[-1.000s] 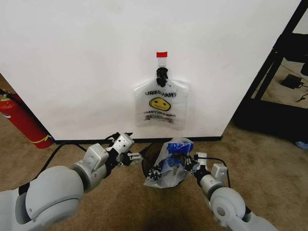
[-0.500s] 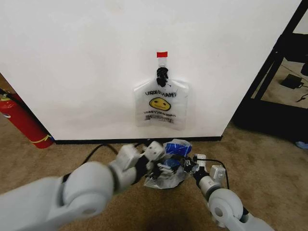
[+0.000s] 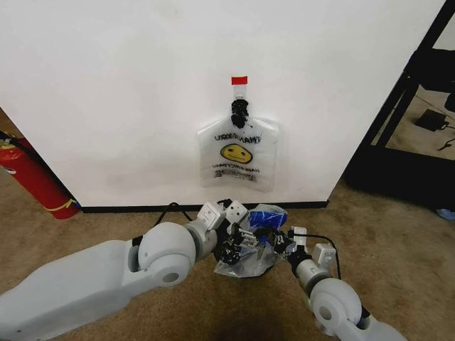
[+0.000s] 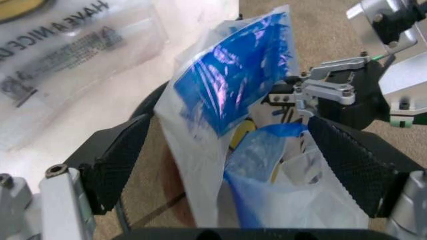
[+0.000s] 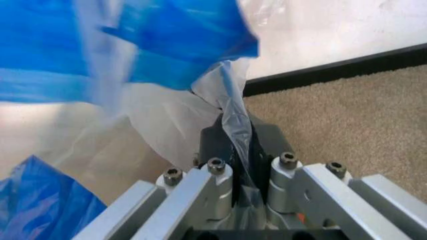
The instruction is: Pick up the garbage bag from the wall and place it over the trash bin.
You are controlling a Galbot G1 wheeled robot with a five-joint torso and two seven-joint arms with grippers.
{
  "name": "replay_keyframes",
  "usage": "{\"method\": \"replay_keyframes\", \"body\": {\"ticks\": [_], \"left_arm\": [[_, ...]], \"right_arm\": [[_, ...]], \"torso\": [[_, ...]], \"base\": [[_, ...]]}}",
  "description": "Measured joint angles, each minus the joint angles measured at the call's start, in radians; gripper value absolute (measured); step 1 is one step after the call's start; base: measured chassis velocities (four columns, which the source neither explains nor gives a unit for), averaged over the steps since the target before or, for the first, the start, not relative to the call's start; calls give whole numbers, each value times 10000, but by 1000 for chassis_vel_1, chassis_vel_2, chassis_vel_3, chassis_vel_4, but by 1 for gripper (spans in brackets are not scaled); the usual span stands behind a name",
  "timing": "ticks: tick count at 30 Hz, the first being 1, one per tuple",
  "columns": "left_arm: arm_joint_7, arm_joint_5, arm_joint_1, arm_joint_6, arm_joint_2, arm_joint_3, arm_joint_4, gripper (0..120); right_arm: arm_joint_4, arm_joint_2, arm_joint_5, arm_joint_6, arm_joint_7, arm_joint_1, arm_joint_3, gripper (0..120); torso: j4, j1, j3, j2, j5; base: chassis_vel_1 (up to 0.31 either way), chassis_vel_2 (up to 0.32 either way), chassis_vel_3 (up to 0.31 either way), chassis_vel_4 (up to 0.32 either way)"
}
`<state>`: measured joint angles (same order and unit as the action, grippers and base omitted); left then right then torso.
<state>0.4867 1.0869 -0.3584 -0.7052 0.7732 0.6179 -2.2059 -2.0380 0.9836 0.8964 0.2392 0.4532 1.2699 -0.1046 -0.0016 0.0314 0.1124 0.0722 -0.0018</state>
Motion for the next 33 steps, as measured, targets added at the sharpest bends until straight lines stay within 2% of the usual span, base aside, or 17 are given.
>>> {"method": "replay_keyframes", "body": {"ticks": [3,5,9,11,13,15,19,22,23,25,27,33], "left_arm": [[-6,-107,5,1,109,95,99,90],[-12,-370,83,60,293,273,374,79],[84,-453,110,154,432,334,603,69],[180,-489,96,234,468,375,770,57],[195,-525,55,274,473,413,843,50],[199,-537,43,286,478,421,859,48],[232,-602,-3,367,621,461,989,28],[257,-603,25,396,709,468,1063,18],[257,-603,25,396,709,468,1063,18],[301,-589,82,424,781,467,1122,7],[333,-567,127,432,811,466,1146,0],[481,-345,411,408,971,427,1299,0]], "right_arm": [[0,25,2,3,0,-6,17,2],[3,42,5,5,1,-6,38,2],[4,29,29,5,0,-2,28,2],[9,-5,63,5,-6,-2,-5,2],[18,-14,75,5,-9,-2,-11,2],[23,-15,79,5,-11,-3,-11,2],[69,-6,85,8,-26,-18,48,2],[85,16,82,9,-28,-23,78,2],[85,16,82,9,-28,-23,78,2],[99,19,75,10,-31,-18,85,2],[105,14,73,10,-35,-13,81,2],[132,21,-34,-15,-96,18,68,2]], "torso": [[1,0,0,0,0],[0,-1,0,0,0],[-1,-1,0,0,0],[0,-1,0,0,1],[0,-1,0,0,-1],[0,-1,0,0,-1],[0,-1,0,0,0],[1,-1,0,0,0],[1,-1,0,0,0],[0,-1,0,0,0],[0,-1,0,0,0],[1,-1,0,0,0]], "base": [[0,0,0,0],[0,0,0,0],[0,0,0,0],[0,0,0,0],[0,0,0,0],[0,0,0,0],[0,0,0,0],[0,0,0,0],[0,0,0,0],[0,0,0,0],[0,0,0,0],[0,0,0,0]]}}
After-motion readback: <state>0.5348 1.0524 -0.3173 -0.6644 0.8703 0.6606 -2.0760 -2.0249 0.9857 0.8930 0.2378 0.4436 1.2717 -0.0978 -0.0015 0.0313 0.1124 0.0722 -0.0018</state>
